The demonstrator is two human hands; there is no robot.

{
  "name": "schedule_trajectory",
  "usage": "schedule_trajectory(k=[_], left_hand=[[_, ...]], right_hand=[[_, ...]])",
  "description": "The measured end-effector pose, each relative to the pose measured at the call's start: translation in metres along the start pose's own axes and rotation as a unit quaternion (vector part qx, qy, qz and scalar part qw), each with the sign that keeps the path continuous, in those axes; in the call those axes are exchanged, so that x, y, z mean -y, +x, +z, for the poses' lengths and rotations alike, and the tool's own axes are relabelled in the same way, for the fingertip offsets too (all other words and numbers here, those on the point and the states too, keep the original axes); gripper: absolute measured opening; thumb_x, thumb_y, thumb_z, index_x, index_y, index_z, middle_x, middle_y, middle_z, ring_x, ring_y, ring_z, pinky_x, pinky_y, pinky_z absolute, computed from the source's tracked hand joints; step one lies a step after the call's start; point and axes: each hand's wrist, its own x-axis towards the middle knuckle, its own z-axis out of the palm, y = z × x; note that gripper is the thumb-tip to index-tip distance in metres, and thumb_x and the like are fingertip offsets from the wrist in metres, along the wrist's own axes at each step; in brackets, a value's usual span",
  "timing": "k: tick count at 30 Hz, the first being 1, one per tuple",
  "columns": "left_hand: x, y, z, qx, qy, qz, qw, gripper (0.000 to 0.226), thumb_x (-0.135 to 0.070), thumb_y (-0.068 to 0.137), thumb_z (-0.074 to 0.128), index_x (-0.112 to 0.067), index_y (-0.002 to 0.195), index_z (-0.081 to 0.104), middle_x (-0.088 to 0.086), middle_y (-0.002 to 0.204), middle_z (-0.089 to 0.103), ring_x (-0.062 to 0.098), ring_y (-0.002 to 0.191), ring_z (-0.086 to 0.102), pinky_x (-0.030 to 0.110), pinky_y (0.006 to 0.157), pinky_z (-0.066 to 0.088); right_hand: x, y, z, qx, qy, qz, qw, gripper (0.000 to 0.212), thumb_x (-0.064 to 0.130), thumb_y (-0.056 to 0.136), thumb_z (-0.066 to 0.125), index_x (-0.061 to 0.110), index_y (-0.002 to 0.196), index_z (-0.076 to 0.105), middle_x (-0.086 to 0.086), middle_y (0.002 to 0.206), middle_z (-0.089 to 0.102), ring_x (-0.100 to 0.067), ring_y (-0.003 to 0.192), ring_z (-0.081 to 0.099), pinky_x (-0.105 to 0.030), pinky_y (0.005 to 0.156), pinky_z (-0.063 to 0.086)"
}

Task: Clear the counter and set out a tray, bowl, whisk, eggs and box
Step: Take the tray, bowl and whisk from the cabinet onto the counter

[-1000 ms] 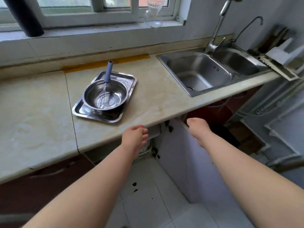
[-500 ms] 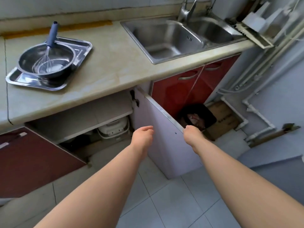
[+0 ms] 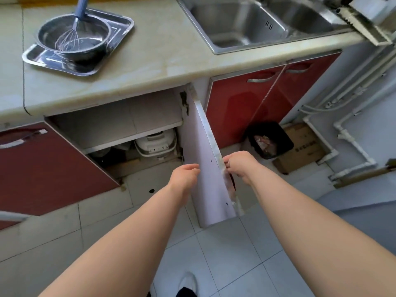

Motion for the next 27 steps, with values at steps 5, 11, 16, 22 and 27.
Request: schedule_trajectory(k=[5, 11, 16, 22, 27], left_hand=[[0.02, -0.008, -0.04, 0.004, 0.004, -0.013, 1.0, 0.021, -0.007, 0.091, 0.051, -0.023, 0.084, 0.062, 0.0, 0.085, 0.057, 0.019, 0.077, 0.048, 0.022, 0.055, 0.034], [0.027, -0.009, -0.106, 0.002, -0.01, -0.033, 0.999, 0.016, -0.011, 0.083, 0.053, -0.026, 0.086, 0.056, 0.005, 0.088, 0.044, 0.019, 0.082, 0.037, 0.026, 0.055, 0.025], [0.022, -0.006, -0.167, -0.044, -0.021, -0.029, 0.998, 0.024, -0.004, 0.085, 0.055, -0.025, 0.095, 0.06, 0.005, 0.087, 0.049, 0.021, 0.067, 0.041, 0.022, 0.05, 0.029], [0.015, 0.012, -0.228, -0.079, -0.076, -0.043, 0.993, 0.039, 0.013, 0.084, 0.054, -0.006, 0.117, 0.063, 0.007, 0.116, 0.067, 0.016, 0.094, 0.06, 0.022, 0.073, 0.046], [0.007, 0.034, -0.266, -0.114, -0.063, -0.025, 0.991, 0.031, 0.0, 0.084, 0.065, -0.008, 0.114, 0.067, 0.006, 0.11, 0.064, 0.013, 0.087, 0.056, 0.023, 0.073, 0.045]], right_hand=[[0.026, -0.007, 0.048, -0.001, 0.055, -0.015, 0.998, 0.029, -0.001, 0.087, 0.046, 0.002, 0.107, 0.067, -0.008, 0.093, 0.055, -0.019, 0.084, 0.05, -0.028, 0.073, 0.041], [0.063, -0.006, 0.116, 0.094, 0.197, 0.057, 0.974, 0.032, 0.001, 0.093, 0.042, 0.007, 0.12, 0.059, -0.011, 0.098, 0.061, -0.019, 0.07, 0.057, -0.034, 0.069, 0.051], [0.101, -0.005, 0.16, 0.071, 0.246, 0.067, 0.964, 0.019, -0.001, 0.092, 0.045, 0.009, 0.105, 0.055, -0.01, 0.077, 0.058, -0.019, 0.062, 0.056, -0.029, 0.048, 0.045], [0.137, 0.012, 0.197, 0.079, 0.263, 0.078, 0.958, 0.016, 0.0, 0.094, 0.042, 0.009, 0.102, 0.053, -0.009, 0.077, 0.059, -0.021, 0.065, 0.059, -0.032, 0.049, 0.044], [0.167, 0.026, 0.221, 0.082, 0.281, 0.089, 0.952, 0.028, 0.001, 0.092, 0.048, 0.006, 0.118, 0.058, -0.01, 0.09, 0.067, -0.022, 0.073, 0.066, -0.032, 0.05, 0.046]])
